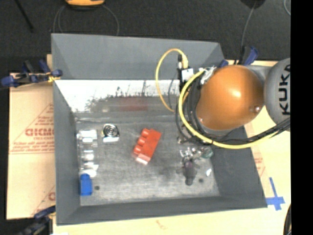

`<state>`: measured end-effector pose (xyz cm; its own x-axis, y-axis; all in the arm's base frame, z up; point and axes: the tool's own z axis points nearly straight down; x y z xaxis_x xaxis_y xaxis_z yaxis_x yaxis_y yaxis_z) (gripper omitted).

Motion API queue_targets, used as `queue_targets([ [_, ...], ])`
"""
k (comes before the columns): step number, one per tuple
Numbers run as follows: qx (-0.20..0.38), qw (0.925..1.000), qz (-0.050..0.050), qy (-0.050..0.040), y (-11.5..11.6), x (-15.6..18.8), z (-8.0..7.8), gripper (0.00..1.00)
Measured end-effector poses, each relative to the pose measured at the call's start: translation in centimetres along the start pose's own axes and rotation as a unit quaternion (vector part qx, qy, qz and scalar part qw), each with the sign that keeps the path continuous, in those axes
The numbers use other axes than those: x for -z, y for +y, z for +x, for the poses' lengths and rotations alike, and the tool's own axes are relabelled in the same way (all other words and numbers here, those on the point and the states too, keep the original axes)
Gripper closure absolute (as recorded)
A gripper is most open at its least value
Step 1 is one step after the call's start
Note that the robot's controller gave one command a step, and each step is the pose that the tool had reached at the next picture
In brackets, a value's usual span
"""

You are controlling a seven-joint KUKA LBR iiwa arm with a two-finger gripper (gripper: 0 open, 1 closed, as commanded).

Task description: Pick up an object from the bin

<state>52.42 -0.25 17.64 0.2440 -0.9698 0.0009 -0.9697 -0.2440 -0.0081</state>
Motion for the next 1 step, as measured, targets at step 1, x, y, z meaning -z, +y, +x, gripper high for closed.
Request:
queue_targets([
  [1, -0.002, 1.0, -0.004, -0.0017, 0.15, -0.43, 0.01, 1.0],
])
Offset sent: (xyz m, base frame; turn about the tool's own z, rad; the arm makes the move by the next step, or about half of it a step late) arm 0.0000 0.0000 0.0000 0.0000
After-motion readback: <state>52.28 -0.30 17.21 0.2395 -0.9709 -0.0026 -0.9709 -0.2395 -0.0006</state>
